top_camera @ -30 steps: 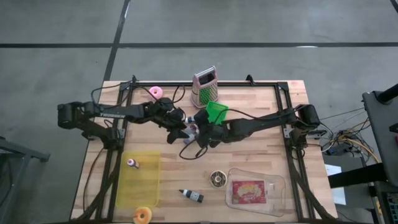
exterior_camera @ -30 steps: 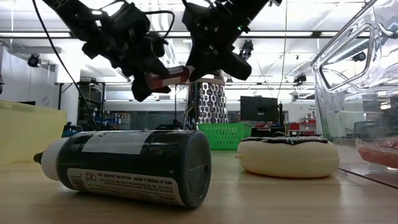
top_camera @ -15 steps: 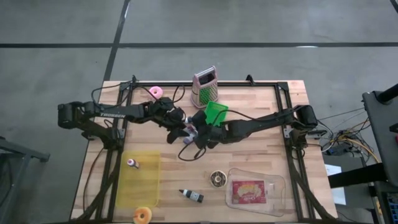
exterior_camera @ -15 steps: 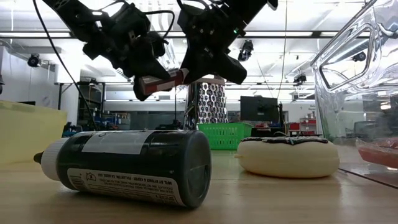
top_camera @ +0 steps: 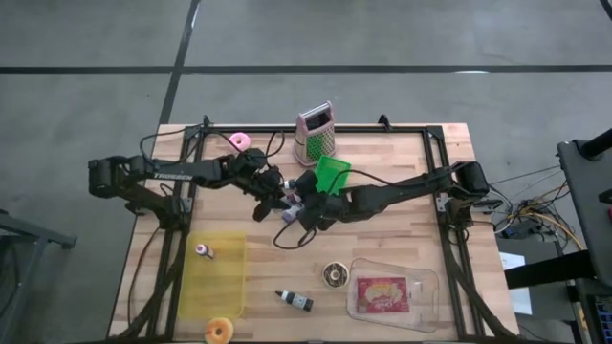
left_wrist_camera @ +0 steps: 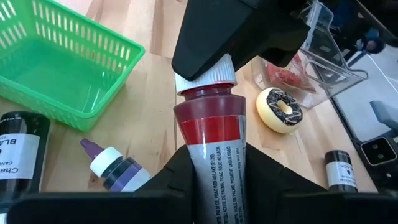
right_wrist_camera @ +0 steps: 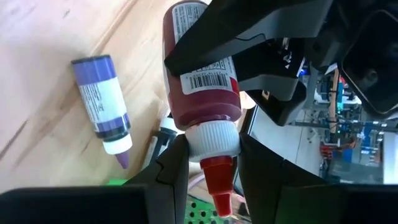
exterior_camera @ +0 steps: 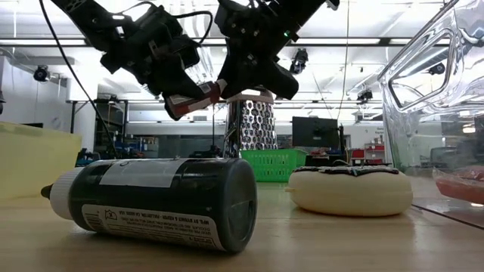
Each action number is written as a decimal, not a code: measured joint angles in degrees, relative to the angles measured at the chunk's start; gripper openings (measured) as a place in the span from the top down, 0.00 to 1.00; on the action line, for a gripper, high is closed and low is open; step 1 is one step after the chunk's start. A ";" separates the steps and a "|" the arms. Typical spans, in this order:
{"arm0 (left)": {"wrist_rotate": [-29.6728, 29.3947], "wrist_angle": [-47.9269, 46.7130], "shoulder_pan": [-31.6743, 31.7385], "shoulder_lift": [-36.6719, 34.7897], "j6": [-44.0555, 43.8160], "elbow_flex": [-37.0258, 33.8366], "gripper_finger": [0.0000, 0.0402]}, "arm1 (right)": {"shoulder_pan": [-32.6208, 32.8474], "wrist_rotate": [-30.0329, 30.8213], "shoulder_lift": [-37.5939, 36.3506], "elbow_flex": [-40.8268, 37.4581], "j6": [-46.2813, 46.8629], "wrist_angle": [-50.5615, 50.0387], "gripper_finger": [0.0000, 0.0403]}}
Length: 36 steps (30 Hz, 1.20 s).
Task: Pick & Place Food Item
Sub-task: Put the red ink bottle into the yellow bin
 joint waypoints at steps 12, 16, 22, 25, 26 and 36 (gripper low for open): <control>-3.27 -0.48 0.13 -11.35 5.52 -2.57 0.77 | -0.39 -10.68 -6.50 0.51 16.94 3.91 0.44; -6.00 -0.65 0.20 -18.18 5.49 -5.19 0.77 | -0.08 -20.06 -9.85 0.12 19.99 5.99 0.42; -8.70 4.36 -0.02 -28.23 3.68 -11.86 0.77 | -0.30 -29.22 -12.10 -1.21 21.96 11.71 0.43; -11.21 7.61 -0.24 -33.24 2.84 -16.08 0.77 | -0.15 -35.30 -12.42 -3.08 23.12 17.30 0.43; -12.02 8.53 -0.26 -35.01 2.45 -17.50 0.77 | -0.11 -37.07 -12.46 -3.90 23.66 19.79 0.43; -18.11 14.31 -1.93 -47.89 0.66 -28.33 0.77 | -0.02 -39.50 -13.63 -14.88 26.09 38.81 0.43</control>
